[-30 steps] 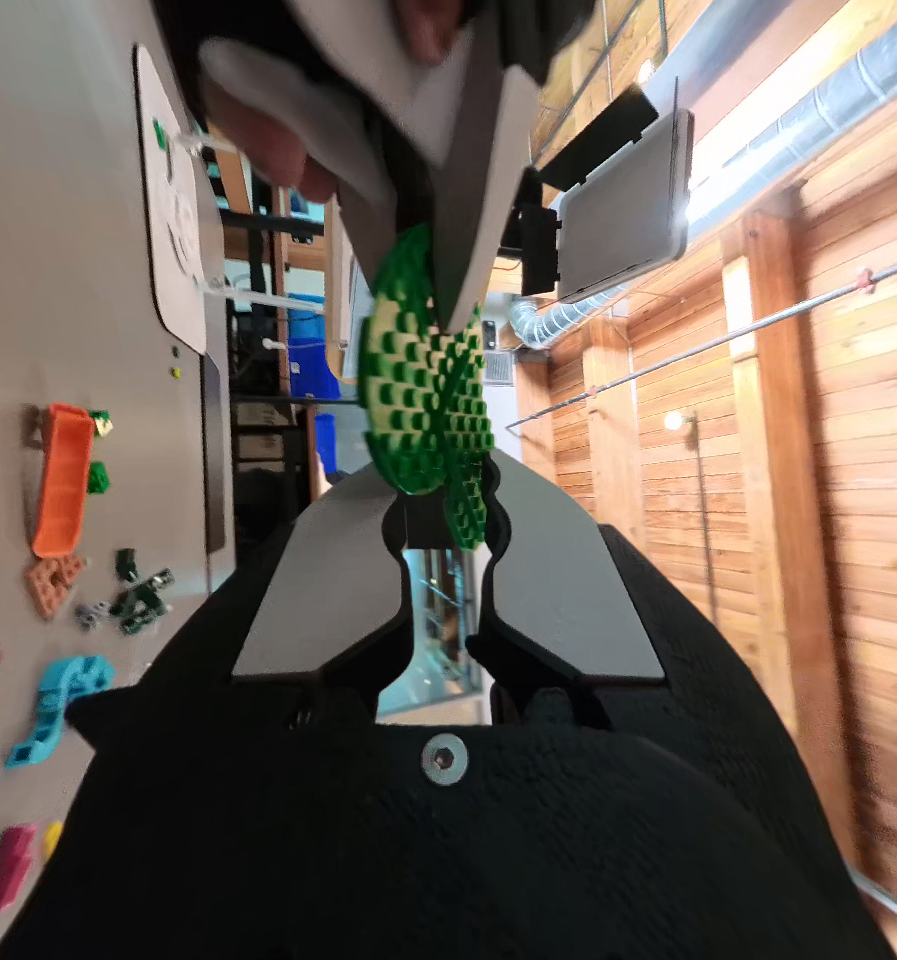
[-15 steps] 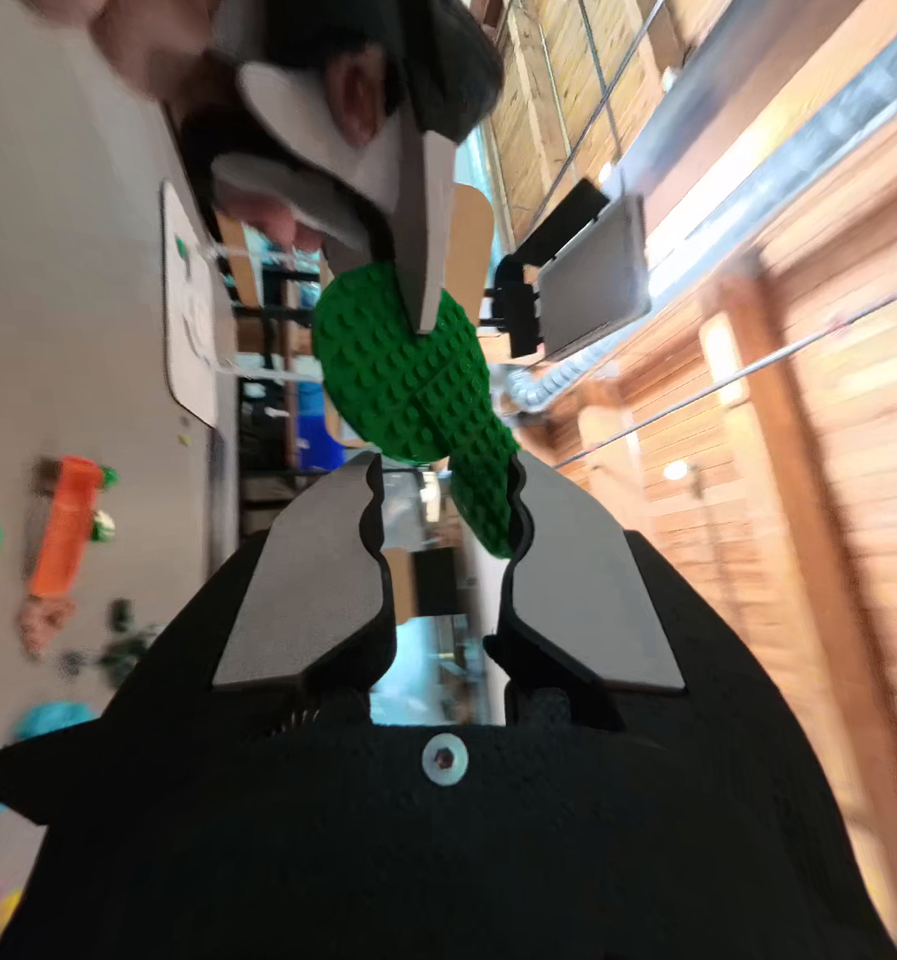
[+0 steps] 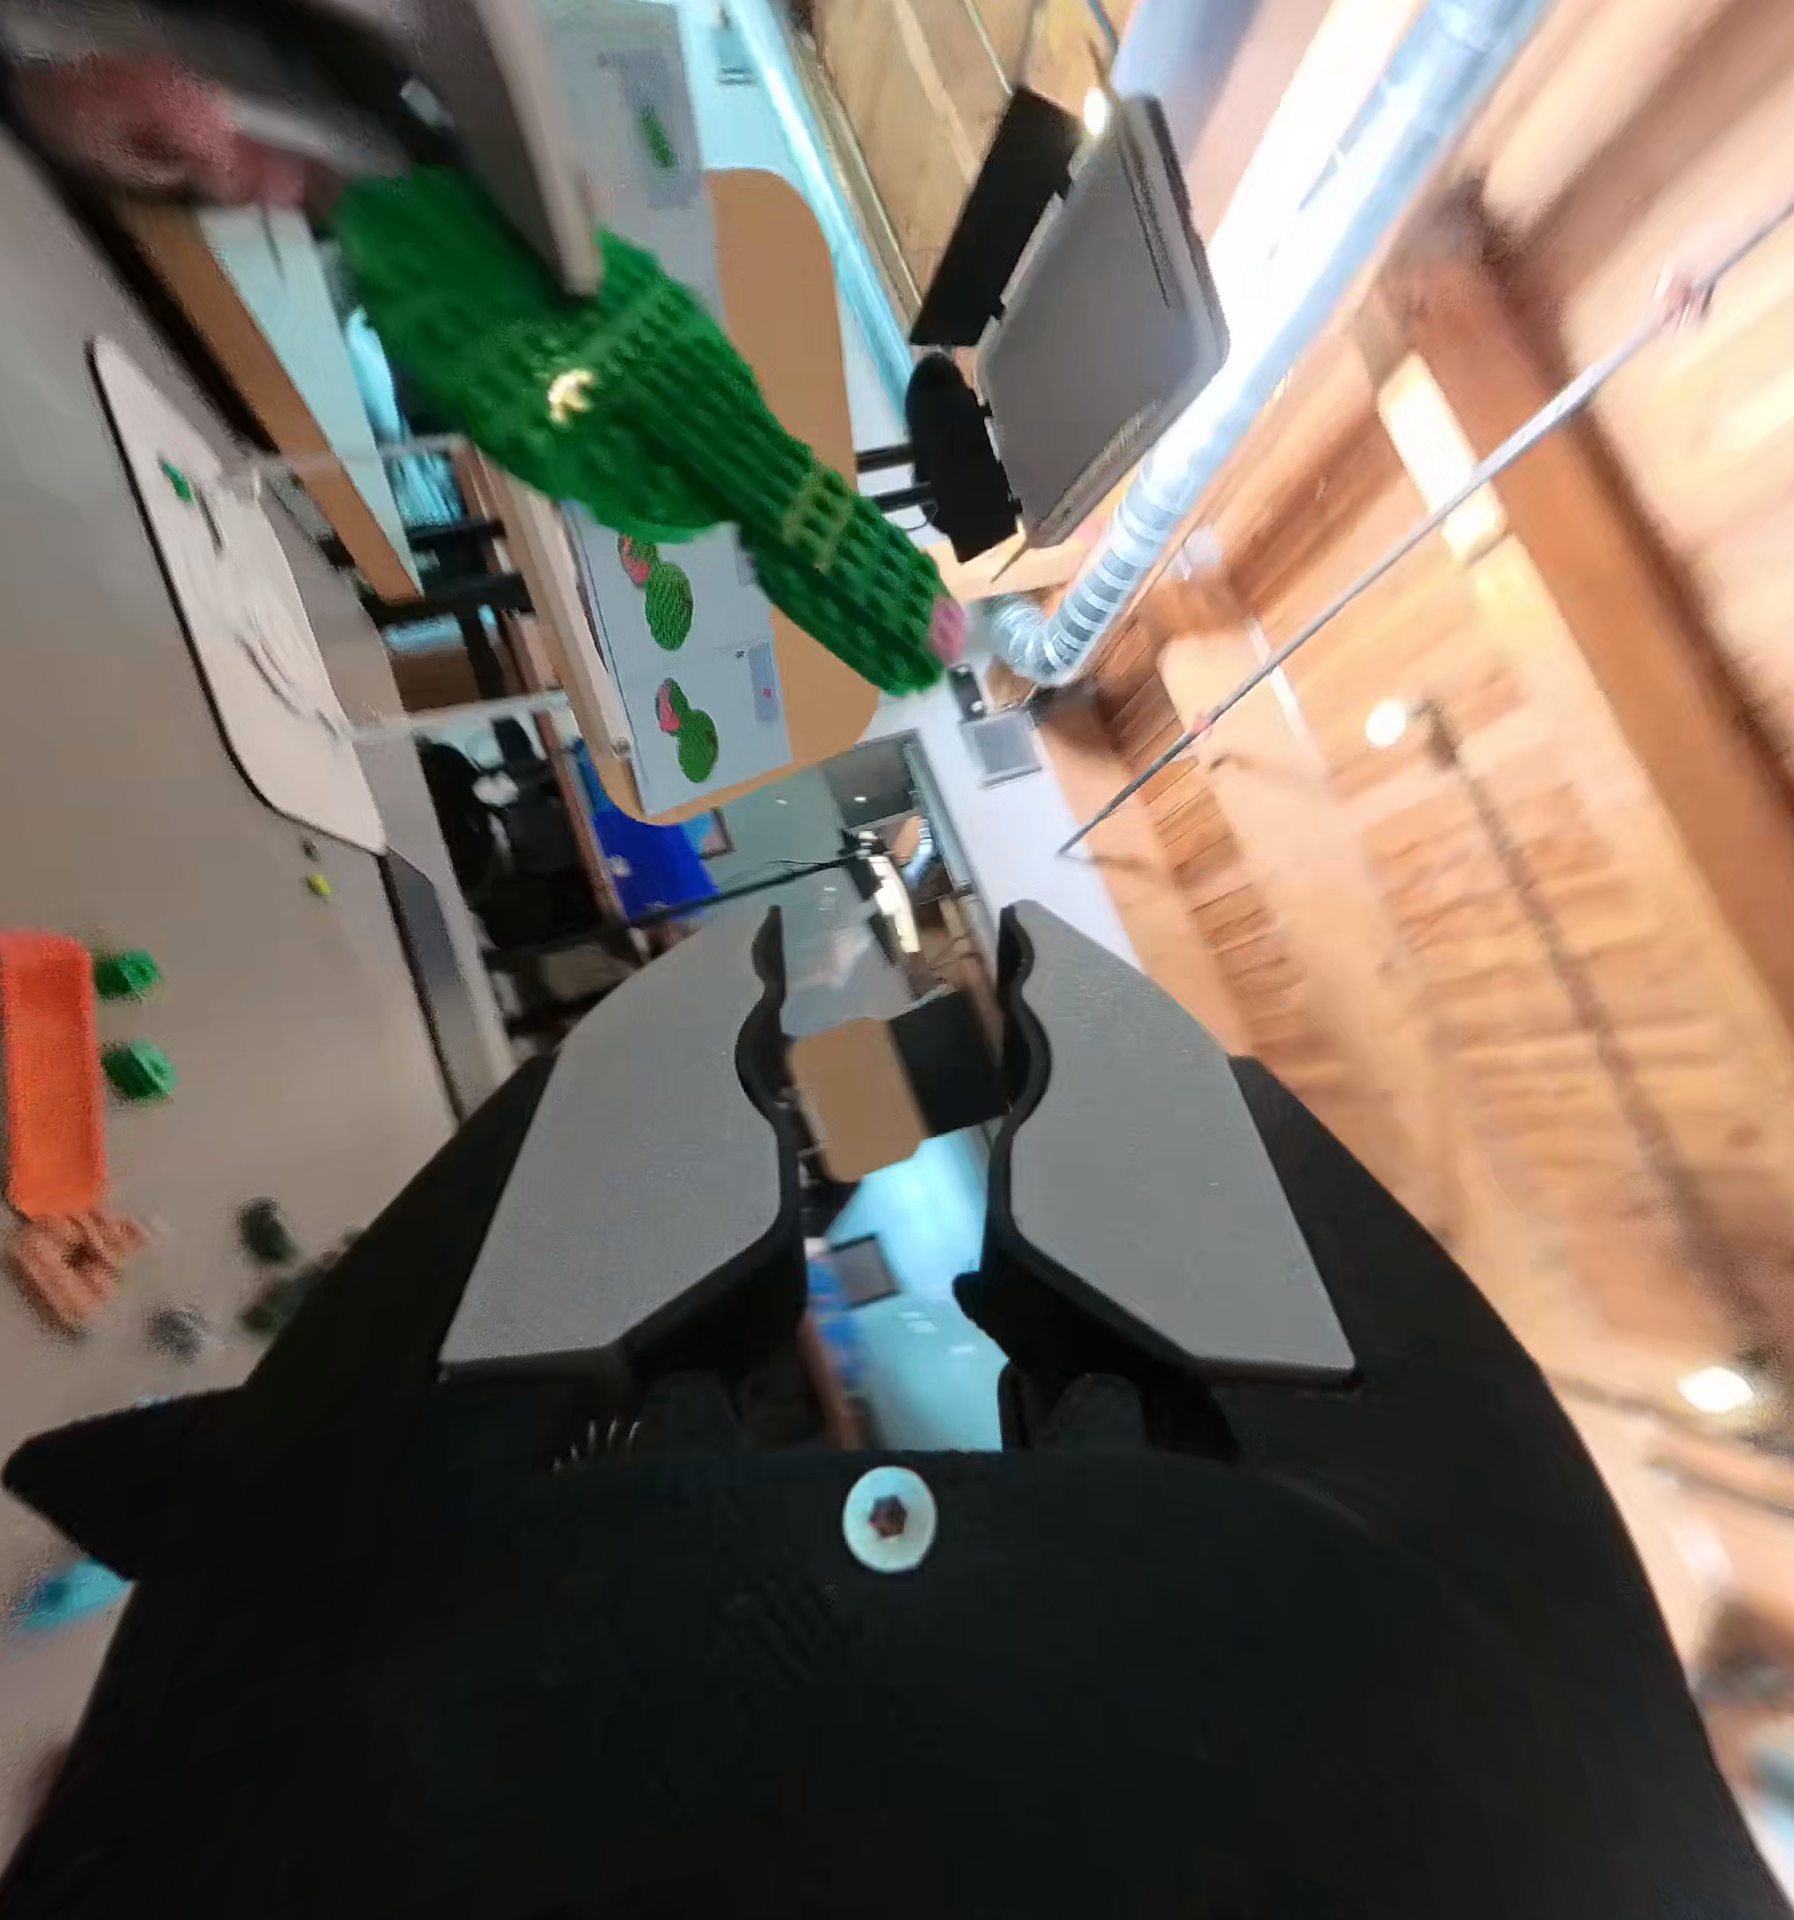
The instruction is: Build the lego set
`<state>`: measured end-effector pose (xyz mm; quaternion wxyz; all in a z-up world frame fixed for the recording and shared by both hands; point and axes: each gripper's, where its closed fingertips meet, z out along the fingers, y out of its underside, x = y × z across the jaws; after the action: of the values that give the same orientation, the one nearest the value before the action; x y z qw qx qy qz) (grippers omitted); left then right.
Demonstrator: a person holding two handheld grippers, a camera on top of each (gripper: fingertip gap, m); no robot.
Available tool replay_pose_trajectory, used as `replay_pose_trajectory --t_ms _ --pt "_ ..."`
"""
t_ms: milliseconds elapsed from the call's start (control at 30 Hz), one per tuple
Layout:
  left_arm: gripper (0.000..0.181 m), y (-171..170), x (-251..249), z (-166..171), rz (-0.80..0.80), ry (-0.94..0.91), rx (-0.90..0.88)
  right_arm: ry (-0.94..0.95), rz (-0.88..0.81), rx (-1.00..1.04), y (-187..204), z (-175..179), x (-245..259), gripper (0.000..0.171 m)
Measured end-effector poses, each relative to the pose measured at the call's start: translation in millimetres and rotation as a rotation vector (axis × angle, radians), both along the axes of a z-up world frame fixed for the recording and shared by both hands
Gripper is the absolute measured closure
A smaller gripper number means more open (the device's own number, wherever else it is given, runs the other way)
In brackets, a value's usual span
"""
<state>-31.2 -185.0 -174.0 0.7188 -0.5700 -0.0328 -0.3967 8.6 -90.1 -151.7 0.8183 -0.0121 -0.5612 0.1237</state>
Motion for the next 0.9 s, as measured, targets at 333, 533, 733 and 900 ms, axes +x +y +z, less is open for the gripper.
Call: replay_pose_trajectory --t_ms 333,533,733,900 --pt "0.177 -39.0 -4.4 5.3 0.328 0.336 0.124 -0.456 0.412 -0.65 -33.3 -34.8 -19.1 0.162" --pt "0.177 -83.2 -27.7 -15.5 0.504 0.3 0.181 -0.739 0.703 -0.976 -79.5 -52.5 -38.2 0.171" --pt "0.177 -108.2 -53.1 -12.7 0.529 0.164 0.315 -0.799 0.964 -1.306 -121.7 -31.1 -79.4 0.145" --pt "0.176 -103.8 -52.5 -24.0 0.484 0.129 0.304 -0.885 1.153 -1.447 -161.6 -35.7 -92.0 0.139"
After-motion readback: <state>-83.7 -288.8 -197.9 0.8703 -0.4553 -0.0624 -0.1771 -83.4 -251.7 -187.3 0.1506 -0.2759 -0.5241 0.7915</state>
